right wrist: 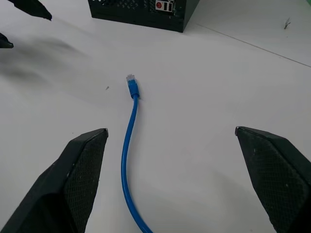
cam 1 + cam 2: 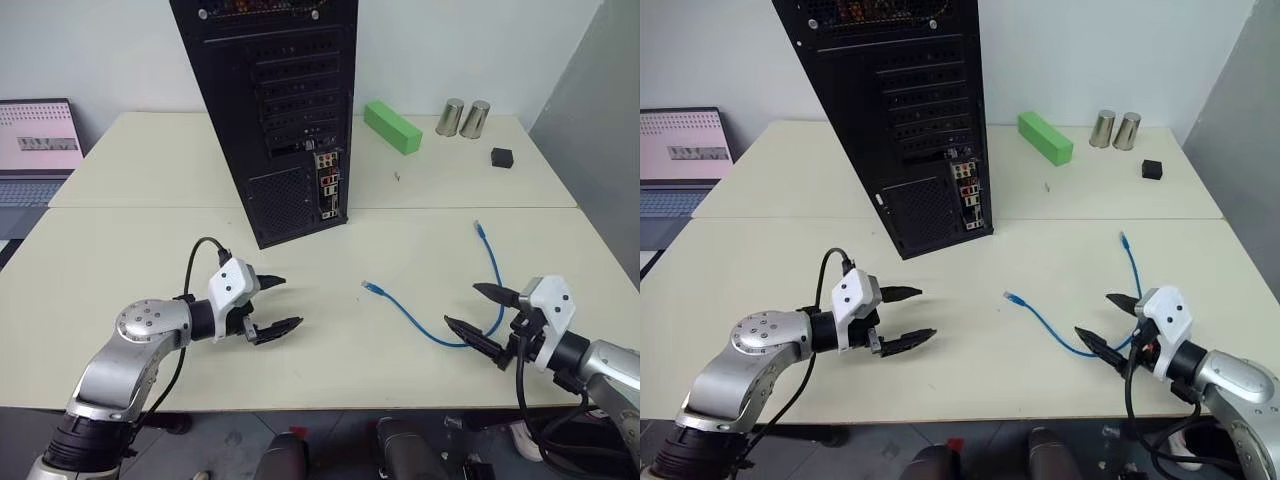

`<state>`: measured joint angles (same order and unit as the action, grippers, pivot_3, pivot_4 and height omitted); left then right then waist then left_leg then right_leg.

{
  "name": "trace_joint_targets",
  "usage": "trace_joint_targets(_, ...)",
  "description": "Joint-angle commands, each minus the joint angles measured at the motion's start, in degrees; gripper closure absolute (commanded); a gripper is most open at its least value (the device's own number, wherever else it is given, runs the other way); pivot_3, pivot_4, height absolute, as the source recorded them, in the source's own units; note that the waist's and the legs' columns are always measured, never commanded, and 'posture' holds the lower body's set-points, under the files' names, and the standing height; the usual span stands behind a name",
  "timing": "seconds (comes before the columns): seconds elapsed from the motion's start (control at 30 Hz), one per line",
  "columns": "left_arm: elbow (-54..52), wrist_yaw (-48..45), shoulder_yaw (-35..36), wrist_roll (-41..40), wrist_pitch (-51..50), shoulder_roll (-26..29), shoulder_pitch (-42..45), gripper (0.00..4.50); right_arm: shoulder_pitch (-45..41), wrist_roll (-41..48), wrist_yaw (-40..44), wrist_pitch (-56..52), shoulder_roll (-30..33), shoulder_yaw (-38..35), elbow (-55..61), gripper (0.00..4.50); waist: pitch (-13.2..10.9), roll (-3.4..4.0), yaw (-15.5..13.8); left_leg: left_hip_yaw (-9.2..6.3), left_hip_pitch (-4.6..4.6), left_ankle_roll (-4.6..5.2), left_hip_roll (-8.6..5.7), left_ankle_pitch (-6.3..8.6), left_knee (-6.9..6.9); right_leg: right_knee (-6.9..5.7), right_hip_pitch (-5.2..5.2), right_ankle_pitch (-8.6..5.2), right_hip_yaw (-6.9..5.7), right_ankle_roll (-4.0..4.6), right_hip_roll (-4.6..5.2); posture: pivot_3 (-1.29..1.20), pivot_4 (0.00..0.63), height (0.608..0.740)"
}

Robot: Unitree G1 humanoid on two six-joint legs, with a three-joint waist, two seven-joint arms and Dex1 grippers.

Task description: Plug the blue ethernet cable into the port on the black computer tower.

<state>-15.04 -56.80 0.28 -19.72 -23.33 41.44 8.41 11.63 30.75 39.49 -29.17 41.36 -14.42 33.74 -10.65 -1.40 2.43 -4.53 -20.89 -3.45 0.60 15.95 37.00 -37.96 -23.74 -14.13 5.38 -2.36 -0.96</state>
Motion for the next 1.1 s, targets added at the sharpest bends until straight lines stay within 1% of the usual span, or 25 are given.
trace_joint_targets(0.03,-1.7,-1.4,0.8,-1.3,1.6,0.8,0.2,0.0,-0.9,1.3,0.3,-0.2,0.5,-1.3,2.4,0.05,0.0,0.0,0.0,0.0,0.0,0.0,0.0,0.0,0.0,0.0,0.0,0.0,0.0,0.0,0.0,0.0,0.15,0.74)
trace_joint_targets(0.2,-1.7,-1.6,0.4,-0.5,2.7,0.9,-0.1,0.0,-1.6,1.1,0.2,-0.7,0.4,-1.0,2.4,0.05,0.0,0.0,0.0,0.0,0.0,0.0,0.0,0.0,0.0,0.0,0.0,0.0,0.01,0.0,0.0,0.0,0.15,0.74)
trace_joint_targets(0.33,-2.3,-1.5,0.0,-0.4,2.3,0.8,-0.4,0.0,-2.4,0.7,-0.2,-2.0,0.7,0.7,3.0,0.05,0.0,0.0,0.0,0.0,0.0,0.0,0.0,0.0,0.0,0.0,0.0,0.0,0.01,0.0,0.0,0.0,0.15,0.74)
trace_joint_targets(0.5,-2.6,-1.3,-2.3,2.0,4.1,0.7,-2.0,0.0,-7.9,-1.2,-2.4,-4.7,-1.1,8.2,2.5,0.05,0.0,0.0,0.4,0.01,0.02,0.0,0.01,0.0,0.0,-0.01,0.0,0.0,0.02,0.0,-0.01,0.0,0.15,0.74)
trace_joint_targets(0.7,0.6,-2.6,-2.9,1.5,7.5,-0.7,0.5,0.0,-16.2,-9.6,-3.0,-1.6,-4.1,19.4,-4.9,0.05,0.0,-0.05,0.4,-0.01,0.0,0.0,0.01,0.0,0.01,0.0,-0.01,0.0,-0.01,0.0,0.0,0.0,0.15,0.74)
trace_joint_targets(0.9,-0.8,-4.7,-3.0,-0.5,6.9,-0.5,0.6,0.0,-22.6,-15.3,-2.4,1.9,-7.7,25.2,-14.2,0.05,0.0,-0.05,0.5,0.01,-0.02,0.01,0.0,0.0,0.0,-0.01,-0.05,0.0,0.0,0.0,0.0,0.0,0.15,0.74)
trace_joint_targets(1.1,-2.3,-6.2,-3.0,-1.7,6.5,-0.2,1.1,0.0,-25.8,-18.5,-1.6,3.7,-10.5,28.7,-19.5,0.05,0.0,-0.05,0.6,0.0,-0.03,0.02,0.02,0.01,0.01,-0.02,-0.06,0.0,-0.01,0.01,0.0,0.0,0.15,0.74)
